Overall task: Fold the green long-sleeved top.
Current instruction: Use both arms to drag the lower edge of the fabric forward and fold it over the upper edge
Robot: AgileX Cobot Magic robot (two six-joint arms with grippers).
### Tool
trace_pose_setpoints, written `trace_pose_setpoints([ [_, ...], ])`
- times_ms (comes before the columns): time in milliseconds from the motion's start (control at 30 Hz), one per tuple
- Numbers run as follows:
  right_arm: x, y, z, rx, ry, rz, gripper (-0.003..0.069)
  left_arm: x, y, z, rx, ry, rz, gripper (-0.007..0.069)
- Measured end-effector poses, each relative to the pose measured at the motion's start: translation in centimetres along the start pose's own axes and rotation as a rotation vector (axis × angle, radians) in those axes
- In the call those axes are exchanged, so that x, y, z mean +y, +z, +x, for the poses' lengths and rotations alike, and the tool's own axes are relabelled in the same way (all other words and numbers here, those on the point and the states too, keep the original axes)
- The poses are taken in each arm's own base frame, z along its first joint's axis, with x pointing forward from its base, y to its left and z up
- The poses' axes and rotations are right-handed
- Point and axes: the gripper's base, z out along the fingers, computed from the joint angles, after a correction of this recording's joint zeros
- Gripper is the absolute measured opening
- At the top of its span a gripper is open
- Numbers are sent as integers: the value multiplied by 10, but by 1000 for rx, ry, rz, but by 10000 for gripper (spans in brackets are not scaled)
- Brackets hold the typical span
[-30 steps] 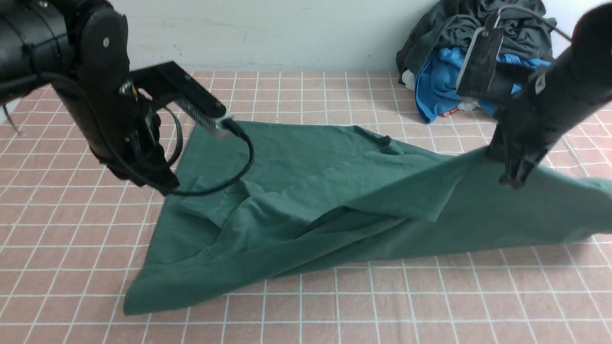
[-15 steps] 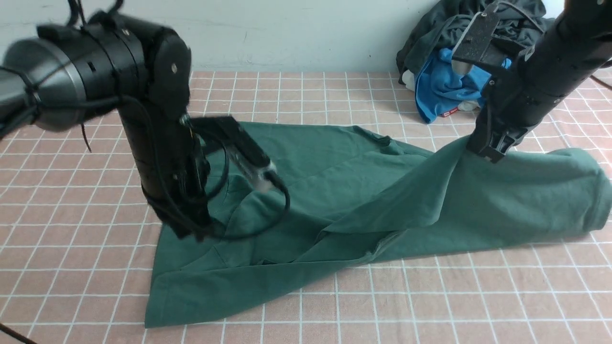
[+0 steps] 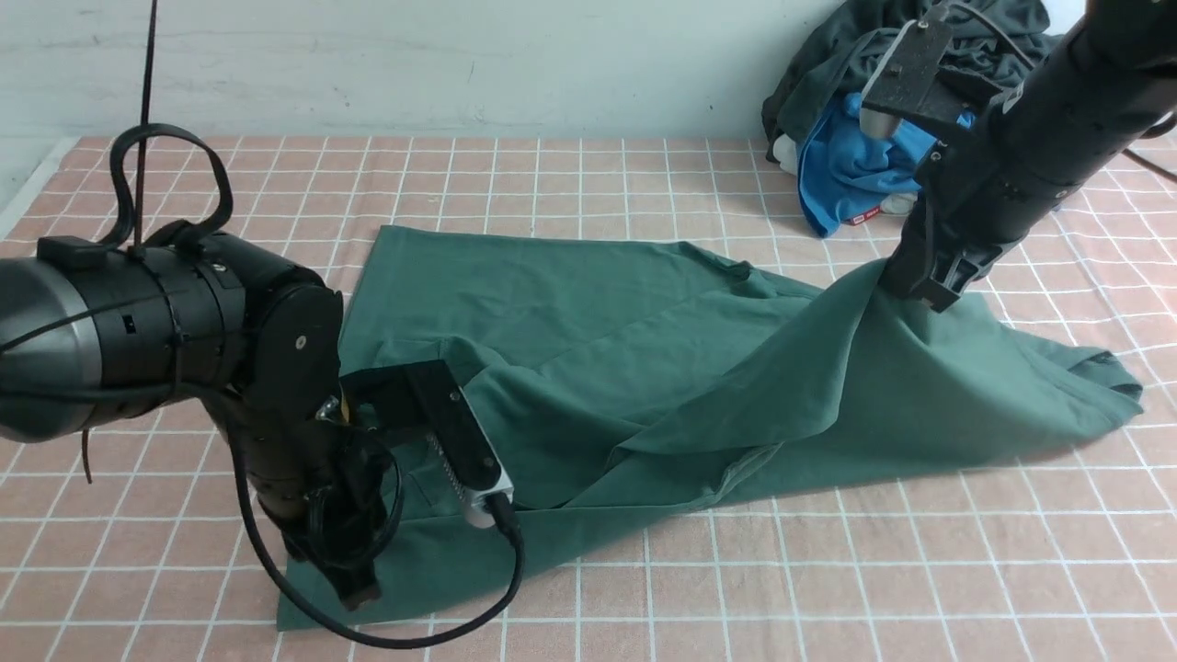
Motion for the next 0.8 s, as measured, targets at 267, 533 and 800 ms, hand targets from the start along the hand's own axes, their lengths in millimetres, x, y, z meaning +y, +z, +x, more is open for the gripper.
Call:
trace_pose_setpoints([
  [267,0,0,0,-1,-5,-1,10,4,28,-9,-19,37,5,460],
  [533,0,0,0,-1,-5,-1,10,2,44,-9,24,41,40,453],
  [800,0,0,0,0,-5,-2,10,-3,29,-2,69,8,80,88],
])
